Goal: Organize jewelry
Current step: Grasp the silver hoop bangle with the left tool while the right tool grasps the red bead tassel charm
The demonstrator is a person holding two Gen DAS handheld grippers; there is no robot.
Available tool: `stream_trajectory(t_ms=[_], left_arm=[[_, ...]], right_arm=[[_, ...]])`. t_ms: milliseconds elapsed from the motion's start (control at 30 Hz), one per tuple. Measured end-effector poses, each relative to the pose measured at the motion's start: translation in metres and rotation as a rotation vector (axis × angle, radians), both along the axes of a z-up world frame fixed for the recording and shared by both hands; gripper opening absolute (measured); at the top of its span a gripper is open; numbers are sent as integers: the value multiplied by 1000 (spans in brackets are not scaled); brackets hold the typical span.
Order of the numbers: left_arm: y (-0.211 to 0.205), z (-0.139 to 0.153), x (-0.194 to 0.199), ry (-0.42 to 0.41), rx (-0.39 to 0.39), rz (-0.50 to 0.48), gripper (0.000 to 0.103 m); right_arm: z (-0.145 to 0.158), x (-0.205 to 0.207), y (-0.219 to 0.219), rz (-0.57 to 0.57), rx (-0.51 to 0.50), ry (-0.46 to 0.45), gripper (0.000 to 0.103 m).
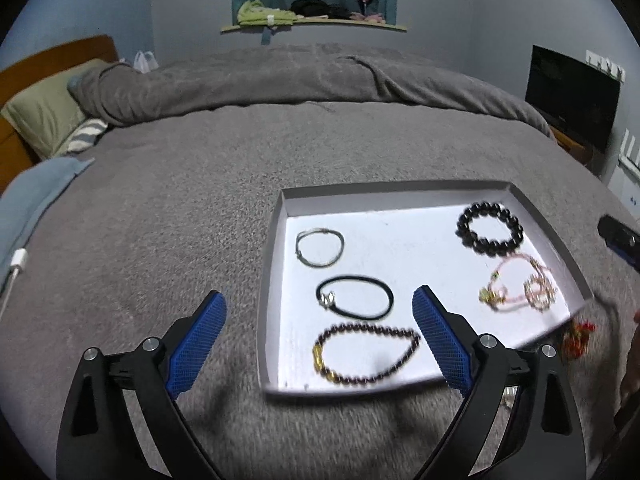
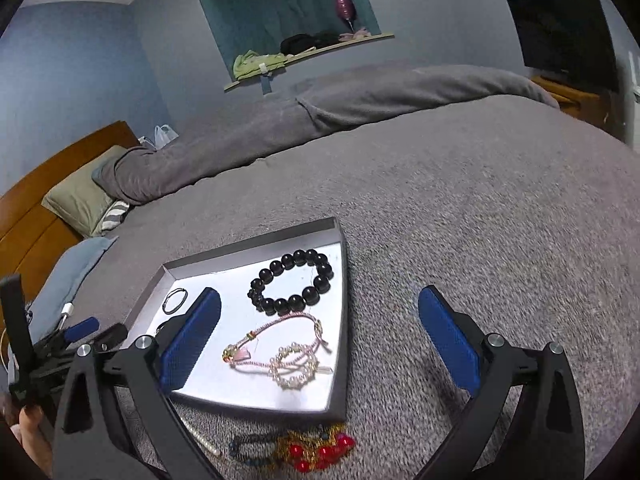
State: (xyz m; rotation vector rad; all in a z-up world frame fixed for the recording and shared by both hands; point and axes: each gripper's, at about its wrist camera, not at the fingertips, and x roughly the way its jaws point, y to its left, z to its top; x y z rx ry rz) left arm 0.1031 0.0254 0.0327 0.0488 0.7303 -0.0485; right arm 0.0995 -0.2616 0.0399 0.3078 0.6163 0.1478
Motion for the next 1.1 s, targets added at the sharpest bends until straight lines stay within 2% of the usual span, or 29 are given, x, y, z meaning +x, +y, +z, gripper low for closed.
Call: stream_trajectory(t_ms=[100,200,367,567,733,867,1100], left_arm=[[-6,0,-12,-11,-7,-6,94],[-13,-3,-25,1,-47,-33,94],[-27,-15,-53,8,-24,-95,94],[-38,-30,-76,37,-23,-157,94],[-53,-47,-78,71,-5,-196,94],[-61,-52,-74,102,-53,-226,94],[-68,-55,-76,86,-42,-260,94]], right_arm=[[-2,-8,0,-1,-7,1,98],[-8,-26,0,4,-43,-2,98],[-19,-51,-4,16,-121,3,98],[-28,-70,-15,55,-122,34,98],[-36,-72,-6,72,-143,64,98],[-39,-71,2,81,-171,71,98],[-39,-71,2,90,-169,74,98]])
